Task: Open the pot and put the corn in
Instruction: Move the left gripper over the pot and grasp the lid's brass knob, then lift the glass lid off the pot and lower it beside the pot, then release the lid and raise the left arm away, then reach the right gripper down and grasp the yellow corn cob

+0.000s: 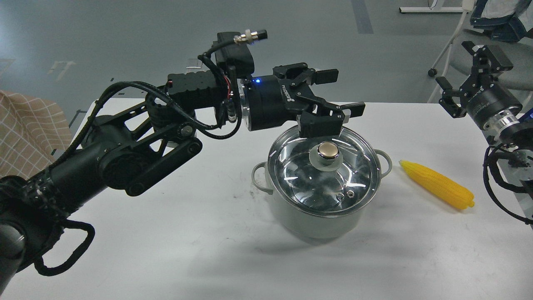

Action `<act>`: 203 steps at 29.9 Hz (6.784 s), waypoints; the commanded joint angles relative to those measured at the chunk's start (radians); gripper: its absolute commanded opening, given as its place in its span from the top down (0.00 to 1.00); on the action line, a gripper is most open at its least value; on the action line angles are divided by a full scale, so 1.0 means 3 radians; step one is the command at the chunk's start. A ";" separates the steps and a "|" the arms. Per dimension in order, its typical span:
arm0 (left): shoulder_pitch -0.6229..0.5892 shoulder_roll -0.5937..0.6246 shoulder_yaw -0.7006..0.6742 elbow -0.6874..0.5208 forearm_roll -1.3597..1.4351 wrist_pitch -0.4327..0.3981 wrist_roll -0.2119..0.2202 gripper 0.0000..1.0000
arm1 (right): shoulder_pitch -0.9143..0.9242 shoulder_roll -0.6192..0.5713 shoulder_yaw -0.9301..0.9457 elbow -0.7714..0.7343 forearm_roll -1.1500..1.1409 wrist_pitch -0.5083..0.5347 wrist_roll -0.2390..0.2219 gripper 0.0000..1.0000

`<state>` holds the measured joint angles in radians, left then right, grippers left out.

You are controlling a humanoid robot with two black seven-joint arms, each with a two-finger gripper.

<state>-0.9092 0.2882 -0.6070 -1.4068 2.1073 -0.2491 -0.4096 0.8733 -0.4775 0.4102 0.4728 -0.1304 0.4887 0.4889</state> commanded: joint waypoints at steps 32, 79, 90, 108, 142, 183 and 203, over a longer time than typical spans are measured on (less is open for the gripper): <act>0.0162 -0.0260 0.0576 0.0829 0.0248 0.0181 -0.0066 0.50 | -0.0216 -0.0172 0.0049 0.0316 0.0000 0.0000 -0.0001 0.00; 0.2054 0.1934 0.0249 0.1155 -0.0244 0.2459 -0.0263 0.92 | -0.0262 -0.0157 0.0075 0.0326 -0.0005 0.0000 -0.0001 0.00; 0.2125 0.1770 0.0300 0.1396 -0.0280 0.2459 -0.0263 0.90 | -0.0262 -0.0152 0.0075 0.0326 -0.0015 0.0000 -0.0001 0.00; 0.2141 0.1453 0.0295 0.1550 -0.0566 0.2459 -0.0263 0.61 | -0.0267 -0.0152 0.0070 0.0331 -0.0015 0.0000 -0.0001 0.00; 0.0766 0.2010 0.0183 0.0594 -0.3234 0.1654 -0.0263 0.10 | 0.0075 -0.0586 0.0059 0.0352 -0.1124 0.0000 -0.0001 0.00; 0.0847 0.1586 -0.0774 -0.0102 -0.5812 -0.0008 -0.0107 0.07 | 0.0326 -0.0694 -0.1198 0.1094 -0.6565 -0.0626 -0.0001 0.00; 0.1103 0.1601 -0.0973 -0.0286 -0.5782 -0.0003 -0.0056 0.07 | 0.0356 -0.0448 -0.1526 0.0843 -0.6545 -0.0887 -0.0001 0.92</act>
<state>-0.5860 0.7670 -0.8911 -1.4838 0.3717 -0.2499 -0.4312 0.9642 -0.5925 -0.0509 0.7137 -2.0988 0.2437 0.4886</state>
